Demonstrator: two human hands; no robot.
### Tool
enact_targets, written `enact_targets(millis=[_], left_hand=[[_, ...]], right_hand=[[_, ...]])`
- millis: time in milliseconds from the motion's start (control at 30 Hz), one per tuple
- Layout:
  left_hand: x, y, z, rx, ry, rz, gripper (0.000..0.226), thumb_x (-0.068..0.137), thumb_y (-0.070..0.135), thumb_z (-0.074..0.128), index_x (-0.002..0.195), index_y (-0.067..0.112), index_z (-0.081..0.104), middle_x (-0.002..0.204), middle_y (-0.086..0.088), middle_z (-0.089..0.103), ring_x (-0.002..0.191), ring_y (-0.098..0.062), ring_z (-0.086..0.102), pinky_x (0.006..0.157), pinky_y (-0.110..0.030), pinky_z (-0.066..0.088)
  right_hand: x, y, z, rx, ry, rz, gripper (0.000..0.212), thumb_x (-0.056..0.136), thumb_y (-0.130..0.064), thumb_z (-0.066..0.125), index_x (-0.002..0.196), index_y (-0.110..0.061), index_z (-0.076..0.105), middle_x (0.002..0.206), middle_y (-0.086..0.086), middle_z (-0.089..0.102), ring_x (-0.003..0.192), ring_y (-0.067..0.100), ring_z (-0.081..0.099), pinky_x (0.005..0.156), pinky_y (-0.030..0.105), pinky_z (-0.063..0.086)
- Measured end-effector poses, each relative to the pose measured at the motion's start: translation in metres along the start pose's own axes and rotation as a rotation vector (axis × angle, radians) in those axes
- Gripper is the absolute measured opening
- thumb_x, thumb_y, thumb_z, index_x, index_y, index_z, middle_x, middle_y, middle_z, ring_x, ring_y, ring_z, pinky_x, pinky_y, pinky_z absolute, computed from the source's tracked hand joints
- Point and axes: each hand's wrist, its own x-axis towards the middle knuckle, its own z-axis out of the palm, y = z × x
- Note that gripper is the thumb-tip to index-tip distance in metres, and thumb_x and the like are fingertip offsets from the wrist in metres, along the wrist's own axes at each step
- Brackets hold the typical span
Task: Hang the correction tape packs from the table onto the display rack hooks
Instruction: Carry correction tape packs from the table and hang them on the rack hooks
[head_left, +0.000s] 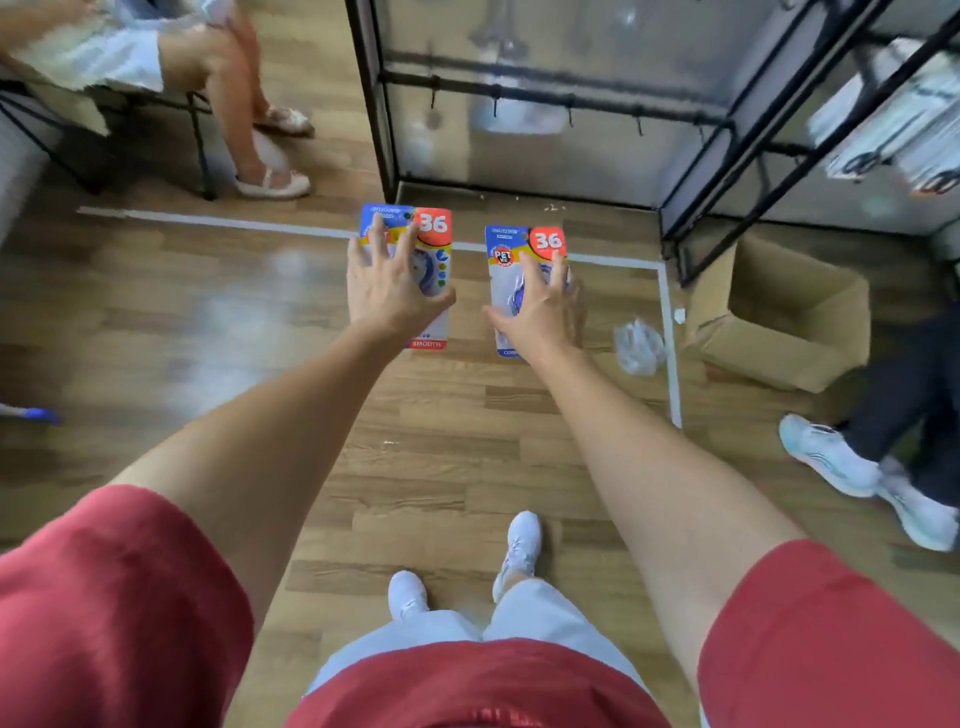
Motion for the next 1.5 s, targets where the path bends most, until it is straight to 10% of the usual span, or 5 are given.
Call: enact_targets(millis=[467, 1500], left_hand=[[0.161, 0.15, -0.006, -0.171, 0.267, 0.216, 0.083, 0.073, 0.034, 0.073, 0.146, 0.014, 0.037, 0.152, -0.02, 0.024, 0.136, -0.045, 0.022, 0.115, -0.045, 0.018], [0.549, 0.207, -0.251, -0.254, 0.726, 0.233, 0.084, 0.085, 0.044, 0.066, 0.152, 0.023, 0.02, 0.16, -0.008, 0.004, 0.146, -0.033, -0.004, 0.119, -0.049, 0.011]], right_hand=[[0.172, 0.074, -0.115, 0.002, 0.245, -0.03, 0.084, 0.086, -0.049, 0.063, 0.151, -0.02, 0.019, 0.159, 0.013, 0.006, 0.14, 0.037, 0.018, 0.109, 0.049, 0.032], [0.564, -0.115, -0.304, 0.16, 0.668, -0.381, 0.084, 0.085, -0.051, 0.064, 0.151, -0.017, 0.025, 0.159, 0.014, 0.011, 0.143, 0.039, 0.015, 0.111, 0.054, 0.029]])
